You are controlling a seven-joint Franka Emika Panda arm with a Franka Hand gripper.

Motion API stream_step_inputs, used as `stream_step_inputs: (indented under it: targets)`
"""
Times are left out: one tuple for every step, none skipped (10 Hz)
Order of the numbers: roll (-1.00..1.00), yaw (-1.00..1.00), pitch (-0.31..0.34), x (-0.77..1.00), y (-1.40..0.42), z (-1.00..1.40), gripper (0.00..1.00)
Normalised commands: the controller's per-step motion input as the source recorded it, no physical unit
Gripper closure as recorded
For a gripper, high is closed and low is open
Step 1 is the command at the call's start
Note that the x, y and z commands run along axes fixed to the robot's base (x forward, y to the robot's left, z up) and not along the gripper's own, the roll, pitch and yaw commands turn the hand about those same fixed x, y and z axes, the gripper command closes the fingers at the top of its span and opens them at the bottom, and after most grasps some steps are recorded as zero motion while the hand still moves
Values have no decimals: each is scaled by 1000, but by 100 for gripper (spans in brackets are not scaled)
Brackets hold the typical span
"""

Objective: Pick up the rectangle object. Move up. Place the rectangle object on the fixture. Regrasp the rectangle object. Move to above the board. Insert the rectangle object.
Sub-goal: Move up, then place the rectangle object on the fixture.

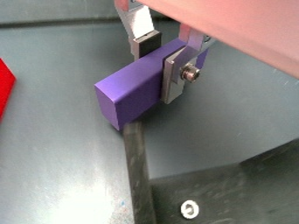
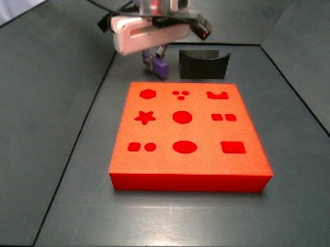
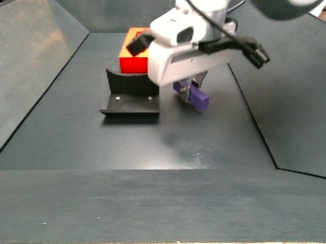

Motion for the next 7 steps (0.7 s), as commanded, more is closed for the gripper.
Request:
stream_step_inputs:
  targets:
    - [13, -14, 50, 5, 43, 666, 100]
    - [17, -20, 79, 11, 25, 466, 100]
    - [24, -21, 75, 4, 18, 304, 100]
    - [0, 0, 0, 0, 0, 1000, 100]
    - [7, 0, -10, -1, -1, 1000, 100]
    - [16, -3, 2, -14, 2, 1000, 100]
    - [25, -7, 5, -18, 4, 1000, 100]
